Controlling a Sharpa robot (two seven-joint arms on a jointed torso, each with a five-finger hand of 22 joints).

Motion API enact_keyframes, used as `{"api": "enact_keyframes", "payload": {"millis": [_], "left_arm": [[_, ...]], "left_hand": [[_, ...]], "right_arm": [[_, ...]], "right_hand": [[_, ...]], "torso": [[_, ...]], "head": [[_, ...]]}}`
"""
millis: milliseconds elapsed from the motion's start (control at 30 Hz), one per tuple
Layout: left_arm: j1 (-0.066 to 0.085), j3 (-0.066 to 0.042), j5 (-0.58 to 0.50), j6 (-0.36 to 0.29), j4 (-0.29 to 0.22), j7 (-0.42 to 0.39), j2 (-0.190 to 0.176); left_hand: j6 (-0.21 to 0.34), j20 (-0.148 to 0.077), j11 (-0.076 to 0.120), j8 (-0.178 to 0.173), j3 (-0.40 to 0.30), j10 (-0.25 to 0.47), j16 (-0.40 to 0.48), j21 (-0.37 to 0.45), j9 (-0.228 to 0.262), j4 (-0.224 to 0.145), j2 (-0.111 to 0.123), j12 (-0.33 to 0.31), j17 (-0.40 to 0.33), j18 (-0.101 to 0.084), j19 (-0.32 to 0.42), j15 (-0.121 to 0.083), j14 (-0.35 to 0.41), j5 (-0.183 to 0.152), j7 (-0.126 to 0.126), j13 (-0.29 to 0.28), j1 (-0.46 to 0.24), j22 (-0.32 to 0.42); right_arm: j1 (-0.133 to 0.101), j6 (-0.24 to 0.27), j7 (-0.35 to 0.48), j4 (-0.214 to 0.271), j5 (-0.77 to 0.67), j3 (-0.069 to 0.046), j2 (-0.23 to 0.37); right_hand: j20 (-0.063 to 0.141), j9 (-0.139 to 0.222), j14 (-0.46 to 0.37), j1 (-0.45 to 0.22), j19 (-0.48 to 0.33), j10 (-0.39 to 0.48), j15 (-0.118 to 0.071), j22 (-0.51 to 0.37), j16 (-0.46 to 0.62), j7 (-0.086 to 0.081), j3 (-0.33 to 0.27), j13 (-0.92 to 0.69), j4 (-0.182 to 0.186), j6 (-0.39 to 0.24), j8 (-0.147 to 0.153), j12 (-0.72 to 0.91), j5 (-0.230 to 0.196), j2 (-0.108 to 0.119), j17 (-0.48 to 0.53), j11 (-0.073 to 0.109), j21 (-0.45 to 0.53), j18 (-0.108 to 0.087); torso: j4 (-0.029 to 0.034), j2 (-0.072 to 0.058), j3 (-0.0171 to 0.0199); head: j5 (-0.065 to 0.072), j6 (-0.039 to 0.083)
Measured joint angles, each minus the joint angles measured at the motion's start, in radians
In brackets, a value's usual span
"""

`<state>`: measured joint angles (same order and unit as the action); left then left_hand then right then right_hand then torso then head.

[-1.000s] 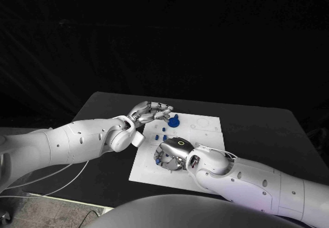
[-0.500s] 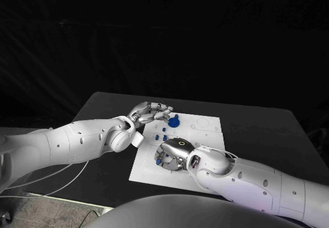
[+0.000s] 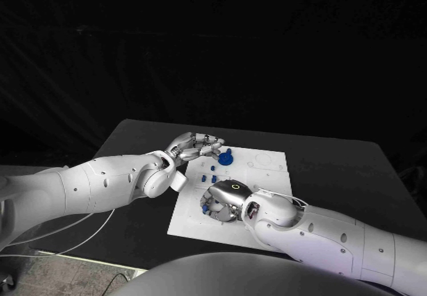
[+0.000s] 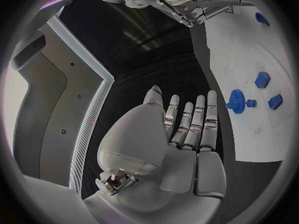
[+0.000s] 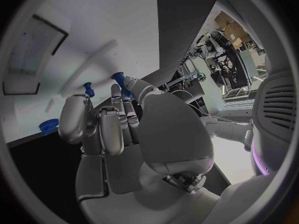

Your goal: Assemble the parts on the task board

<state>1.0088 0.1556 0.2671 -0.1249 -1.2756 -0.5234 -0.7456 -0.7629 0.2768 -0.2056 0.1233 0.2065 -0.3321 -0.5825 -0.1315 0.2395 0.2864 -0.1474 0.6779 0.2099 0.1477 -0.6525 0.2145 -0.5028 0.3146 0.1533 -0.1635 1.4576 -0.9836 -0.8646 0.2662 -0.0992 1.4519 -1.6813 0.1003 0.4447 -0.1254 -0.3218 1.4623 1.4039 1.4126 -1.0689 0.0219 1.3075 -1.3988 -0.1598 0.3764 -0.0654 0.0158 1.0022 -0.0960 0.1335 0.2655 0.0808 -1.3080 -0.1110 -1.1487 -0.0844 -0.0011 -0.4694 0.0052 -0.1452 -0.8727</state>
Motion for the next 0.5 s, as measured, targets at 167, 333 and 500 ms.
{"api": "enact_keyframes", "payload": {"millis": [167,333,500], "left_arm": [[0.000,0.000,0.000,0.000,0.000,0.000,0.000],[0.000,0.000,0.000,0.001,0.000,0.001,0.000],[0.000,0.000,0.000,0.001,0.000,0.001,0.000]], "left_hand": [[0.000,0.000,0.000,0.000,0.000,0.000,0.000,0.000,0.000,0.000,0.000,0.000,0.000,0.000,0.000,0.000,0.000,0.000,0.000,0.000,0.000,0.000],[0.000,0.000,0.000,0.000,0.000,0.000,0.000,0.000,0.000,0.000,0.000,0.000,0.000,0.000,0.000,0.000,0.000,0.000,0.000,0.001,0.000,0.000],[0.000,0.000,0.000,0.000,0.000,0.000,0.000,0.000,0.000,0.000,0.000,0.000,0.000,0.000,0.000,0.000,0.000,0.000,0.000,0.001,0.000,0.000]], "right_arm": [[0.001,-0.007,-0.005,-0.001,-0.005,0.001,-0.001],[0.001,-0.014,-0.011,-0.002,-0.013,0.001,-0.002],[0.001,-0.019,-0.014,-0.002,-0.019,0.001,-0.002]], "right_hand": [[-0.004,0.006,-0.005,-0.001,-0.004,0.022,0.005,0.001,0.003,-0.004,0.001,0.000,0.001,-0.013,0.011,-0.007,-0.004,0.009,0.000,-0.007,0.006,0.000],[-0.011,0.011,-0.012,-0.002,-0.011,0.043,0.012,0.001,0.005,-0.006,0.004,-0.002,-0.002,-0.025,0.020,-0.014,-0.004,0.016,0.000,-0.010,0.013,0.000],[-0.014,0.015,-0.012,-0.002,-0.014,0.055,0.012,0.001,0.006,-0.002,0.004,-0.003,-0.002,-0.036,0.025,-0.014,-0.009,0.016,0.000,-0.014,0.020,0.000]], "torso": [[-0.0002,0.000,0.0000],[-0.0003,0.000,0.0000],[-0.0003,0.000,0.0006]], "head": [[0.000,0.000],[0.001,0.000],[0.001,0.000]]}}
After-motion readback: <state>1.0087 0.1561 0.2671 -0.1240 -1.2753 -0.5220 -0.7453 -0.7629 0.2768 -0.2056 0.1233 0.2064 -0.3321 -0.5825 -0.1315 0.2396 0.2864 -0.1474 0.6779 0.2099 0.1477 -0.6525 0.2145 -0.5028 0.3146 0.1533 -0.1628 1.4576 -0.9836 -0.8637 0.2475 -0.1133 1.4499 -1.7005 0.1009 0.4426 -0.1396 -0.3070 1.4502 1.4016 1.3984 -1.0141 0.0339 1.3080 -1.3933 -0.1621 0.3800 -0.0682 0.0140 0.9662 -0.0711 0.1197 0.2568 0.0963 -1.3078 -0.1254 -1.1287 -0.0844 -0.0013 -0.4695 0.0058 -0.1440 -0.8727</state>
